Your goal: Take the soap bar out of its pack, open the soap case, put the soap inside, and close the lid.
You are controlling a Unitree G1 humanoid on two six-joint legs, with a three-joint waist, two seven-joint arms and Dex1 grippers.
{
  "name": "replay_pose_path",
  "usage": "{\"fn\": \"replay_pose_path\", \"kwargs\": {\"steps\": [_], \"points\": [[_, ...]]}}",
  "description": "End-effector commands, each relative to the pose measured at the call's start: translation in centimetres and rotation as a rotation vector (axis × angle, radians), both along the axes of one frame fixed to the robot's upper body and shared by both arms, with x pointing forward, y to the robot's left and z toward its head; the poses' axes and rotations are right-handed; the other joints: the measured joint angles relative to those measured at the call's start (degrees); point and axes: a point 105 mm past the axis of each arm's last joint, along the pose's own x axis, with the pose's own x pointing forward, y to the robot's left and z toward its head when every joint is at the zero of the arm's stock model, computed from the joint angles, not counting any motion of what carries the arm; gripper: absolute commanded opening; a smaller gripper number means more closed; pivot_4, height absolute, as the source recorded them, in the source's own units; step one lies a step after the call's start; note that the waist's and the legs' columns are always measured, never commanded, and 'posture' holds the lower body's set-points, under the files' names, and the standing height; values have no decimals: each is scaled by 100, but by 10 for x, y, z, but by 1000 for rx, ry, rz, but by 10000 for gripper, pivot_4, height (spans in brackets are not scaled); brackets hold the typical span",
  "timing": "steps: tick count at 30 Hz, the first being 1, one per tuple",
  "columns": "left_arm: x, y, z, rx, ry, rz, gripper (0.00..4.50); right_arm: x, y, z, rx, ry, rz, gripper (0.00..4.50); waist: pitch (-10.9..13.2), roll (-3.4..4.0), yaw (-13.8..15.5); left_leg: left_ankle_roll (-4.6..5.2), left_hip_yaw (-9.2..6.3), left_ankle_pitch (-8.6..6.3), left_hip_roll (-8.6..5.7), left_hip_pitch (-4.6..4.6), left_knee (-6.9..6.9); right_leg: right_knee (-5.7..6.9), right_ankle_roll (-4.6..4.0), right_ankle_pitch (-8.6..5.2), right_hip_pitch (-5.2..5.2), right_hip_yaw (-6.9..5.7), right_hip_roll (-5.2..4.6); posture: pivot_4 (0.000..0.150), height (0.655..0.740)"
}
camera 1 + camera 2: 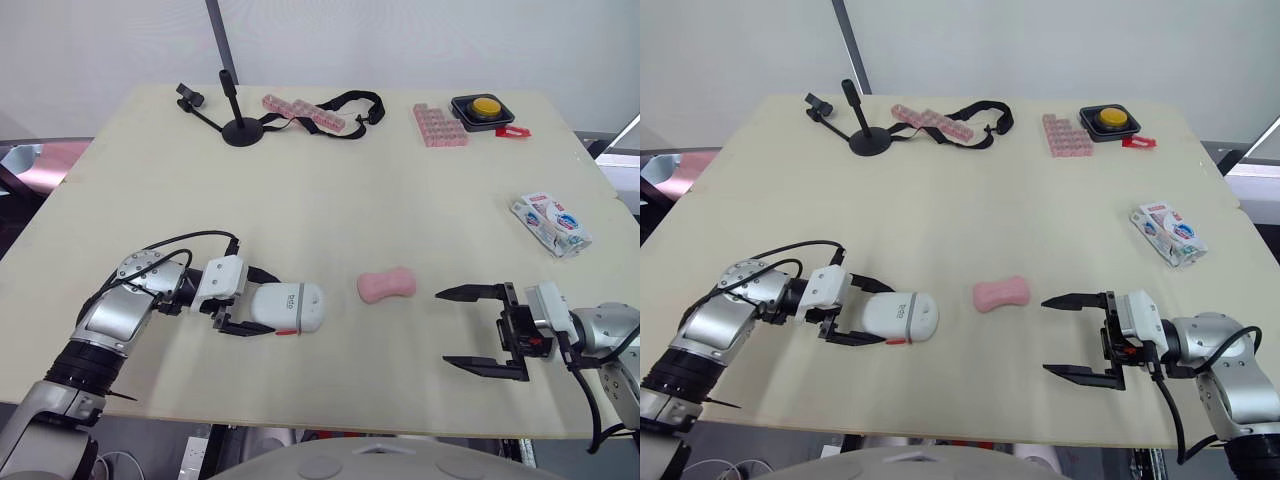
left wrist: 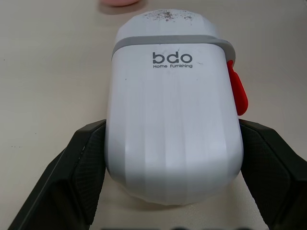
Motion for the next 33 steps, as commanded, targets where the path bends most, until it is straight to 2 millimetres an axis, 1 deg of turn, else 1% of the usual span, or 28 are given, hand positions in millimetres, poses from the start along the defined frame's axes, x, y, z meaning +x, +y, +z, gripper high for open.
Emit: {"fn": "replay_pose_path", "kwargs": {"steps": [1, 6, 11, 15, 18, 21, 24, 26, 30, 33], "points": [[0, 0, 1, -1, -19, -9, 34685, -1, -1, 4, -8, -25, 4, 45000, 0, 0, 0, 0, 0, 0, 0, 0, 0, 0, 0, 0, 0, 0, 0, 1500, 7400], [2, -1, 1, -1, -35, -6, 34685, -1, -2, 3, -10, -23, 0, 45000, 0, 0, 1, 0, 0, 0, 0, 0, 0, 0, 0, 0, 0, 0, 0, 1500, 7400], [4, -2, 6, -29, -73, -1, 34685, 1, 1, 10, 7, -1, 4, 45000, 0, 0, 3, 0, 0, 0, 0, 0, 1, 0, 0, 0, 1, 0, 0, 1500, 7400], [5, 1, 17, -70, -144, 3, 34685, 2, 8, 22, 25, 88, 13, 45000, 0, 0, 5, 0, 0, 0, 0, 0, 3, 1, 1, 0, 1, 0, 1, 1500, 7400], [5, 1, 26, -100, -223, -4, 34685, 7, 17, 35, 51, 256, -42, 45000, 0, 1, 8, -1, -1, 0, 2, 2, 2, 0, 2, 1, 3, 1, 5, 1500, 7400], [5, -7, 42, -163, -337, -2, 34685, 16, 31, 48, 45, 419, -95, 45000, 0, 2, 37, -27, -2, 15, 2, 10, 2, -1, 3, 2, 10, 5, 8, 1500, 7400], [3, -22, 54, -231, -432, -7, 34685, 29, 44, 61, 54, 479, -158, 45000, 0, 2, 65, -32, -2, 17, 2, 17, 2, -3, 3, 2, 20, 6, 7, 1500, 7400], [1, -31, 60, -271, -482, -6, 34685, 36, 51, 67, 75, 563, -206, 45000, 0, 2, 69, -35, -2, 19, 0, 16, 2, -4, 3, 2, 20, 6, 7, 1500, 7400], [-1, -45, 64, -318, -538, 11, 34685, 39, 66, 76, 114, 661, -213, 45000, 0, 1, 81, -44, 0, 22, -3, 14, -2, -6, 4, 2, 19, 11, 11, 1500, 7400], [1, -51, 66, -335, -575, 32, 34685, 37, 77, 79, 122, 705, -203, 45000, 0, 2, 87, -49, 0, 21, -2, 13, -4, -8, 5, 2, 19, 13, 13, 1500, 7400]]}}
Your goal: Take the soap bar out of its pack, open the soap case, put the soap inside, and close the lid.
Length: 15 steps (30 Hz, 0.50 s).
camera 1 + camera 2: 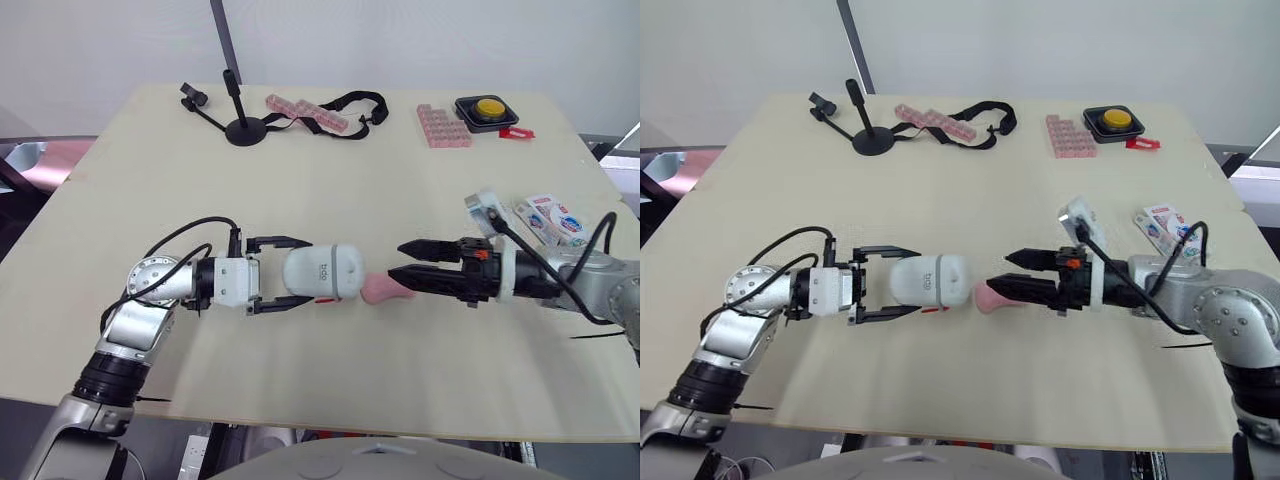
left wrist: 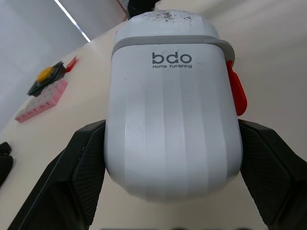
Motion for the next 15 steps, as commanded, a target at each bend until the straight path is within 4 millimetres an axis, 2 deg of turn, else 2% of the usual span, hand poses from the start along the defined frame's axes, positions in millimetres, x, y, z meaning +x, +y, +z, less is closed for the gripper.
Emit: {"fn": "replay_pose_path", "kwargs": {"steps": [1, 7, 15], "points": [[0, -6, 10, -28, -75, 12, 34685, -6, 12, 9, 36, 40, 25, 45000, 0, 0, 11, -2, 0, 0, 0, -1, 0, -1, 0, 0, 0, 0, 0, 1500, 7400], [-1, -16, 15, -60, -95, -9, 34685, -8, 25, 6, 45, 106, 43, 45000, 0, 0, 48, -10, 0, -3, 0, -1, 1, -1, 3, 0, 0, -1, 2, 1500, 7400], [-3, -21, 18, -68, -91, -30, 34685, 0, 28, 4, 48, 139, 13, 45000, 0, 0, 82, -17, 0, -7, -2, -5, 1, 1, 6, 0, 0, -1, 6, 1500, 7400]]}}
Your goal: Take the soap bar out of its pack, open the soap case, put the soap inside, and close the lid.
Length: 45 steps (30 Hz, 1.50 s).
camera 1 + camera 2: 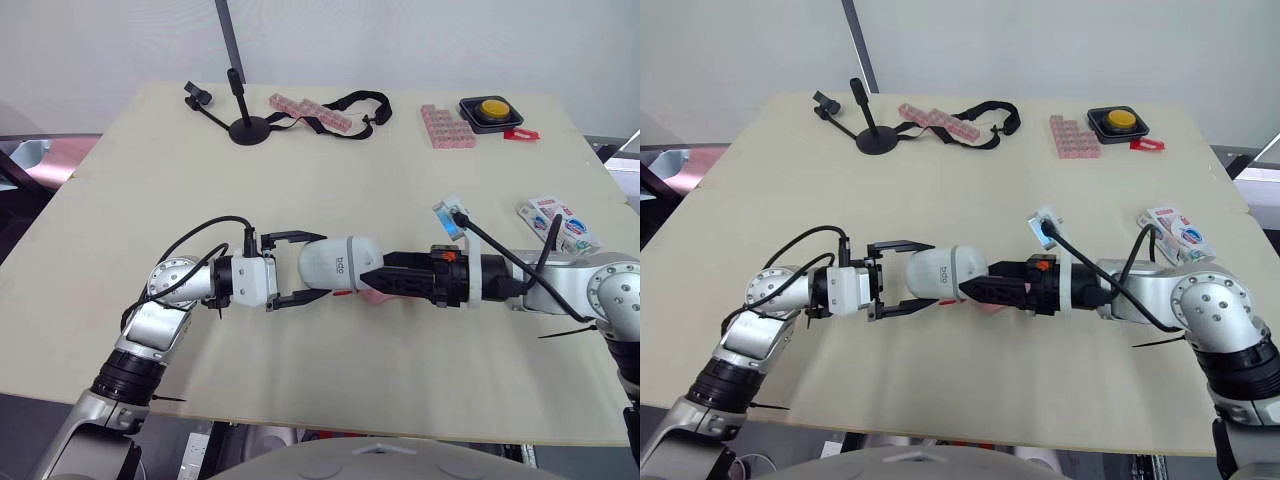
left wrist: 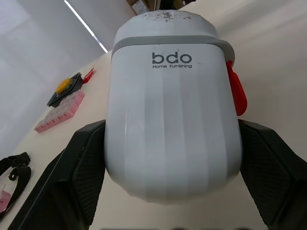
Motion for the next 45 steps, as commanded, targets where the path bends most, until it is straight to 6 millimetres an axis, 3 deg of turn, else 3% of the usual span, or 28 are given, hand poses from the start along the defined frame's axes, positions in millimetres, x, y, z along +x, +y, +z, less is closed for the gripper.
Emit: {"fn": "replay_pose_path", "kwargs": {"steps": [1, 8, 16, 40, 45], "points": [[-5, -6, 13, -21, -53, -27, 34685, 3, 5, 11, 45, -10, 4, 45000, 0, 0, 6, 0, 0, 0, 0, 0, 0, 3, 1, 0, 0, -1, 2, 1500, 7400], [-4, -9, 13, -19, -49, -34, 34685, 5, 8, 13, 50, 21, 10, 45000, 0, 0, 52, -3, 0, -2, 0, 0, 0, 4, 3, 0, 0, -1, 4, 1500, 7400], [-4, -8, 11, -14, -37, -27, 34685, 4, 8, 11, 43, 60, 7, 20617, 0, 0, 64, -5, 0, -3, 1, -2, 0, 7, 6, 0, -1, -1, 15, 1500, 7400], [-4, -9, 6, -16, -7, -21, 34685, -11, -5, 12, 132, 176, 113, 20283, 0, 0, 86, -11, 0, -7, 4, -5, 2, 5, 11, -1, -1, 1, 21, 1500, 7400], [-4, -6, 3, -12, 6, -15, 34685, -3, -22, 5, 89, 186, 51, 20283, 0, 0, 112, -11, 0, -7, 4, -6, 3, 5, 11, -1, -1, 1, 21, 1500, 7400]]}}
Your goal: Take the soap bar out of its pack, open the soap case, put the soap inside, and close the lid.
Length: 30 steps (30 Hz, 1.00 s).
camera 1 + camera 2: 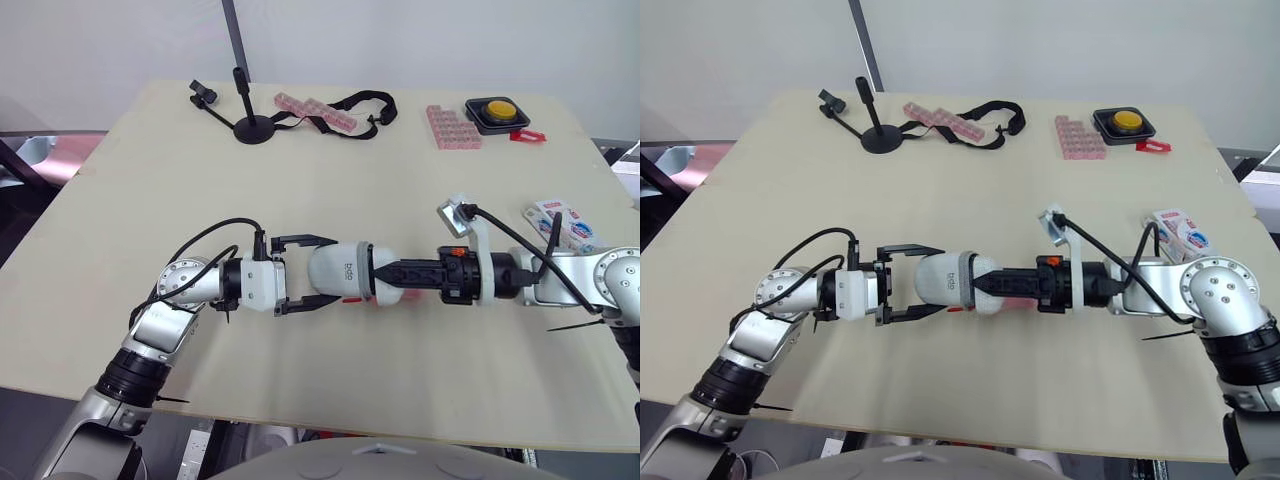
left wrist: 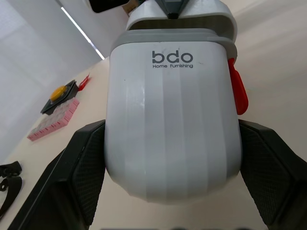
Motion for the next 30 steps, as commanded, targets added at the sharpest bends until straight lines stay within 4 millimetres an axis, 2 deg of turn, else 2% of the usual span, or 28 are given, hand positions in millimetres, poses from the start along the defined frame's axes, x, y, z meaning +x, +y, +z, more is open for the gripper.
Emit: {"fn": "replay_pose_path", "kwargs": {"steps": [1, 10, 13, 23, 26, 30], "points": [[1, 6, 2, 1, -7, 22, 34685, 4, -17, 5, -7, -16, -39, 20283, 0, 0, 19, 0, 0, 0, 0, -1, 0, -1, 0, 0, 0, 0, 0, 1500, 7400], [2, 11, -4, 16, 31, 33, 34685, 33, -80, 4, -169, -56, -242, 20283, 0, 0, 65, -1, 0, -1, 0, -3, 4, -2, 0, 0, 0, 2, 1, 1500, 7400], [3, 12, -5, 20, 54, 34, 34685, 50, -111, -2, -385, -166, -336, 20283, 0, 0, 72, -1, 0, -1, 1, -5, 6, -2, 0, 0, 0, 1, 2, 1500, 7400], [1, 10, -7, 22, 73, 27, 34685, 73, -155, -28, -846, -375, -347, 20283, 0, 0, 63, -3, 1, -3, 6, -5, 9, 0, 0, 0, 0, 5, 7, 1500, 7400], [2, 10, -7, 23, 74, 27, 34685, 84, -162, -33, -889, -413, -368, 20283, 0, 0, 53, -3, 1, -3, 5, -4, 10, 1, 0, 0, -1, 5, 6, 1500, 7400], [1, 10, -8, 24, 74, 27, 34685, 95, -162, -33, -889, -434, -377, 20283, 0, 0, -1, -3, 2, -3, 8, -3, 10, 7, -1, 0, -1, 8, 10, 1500, 7400]]}}
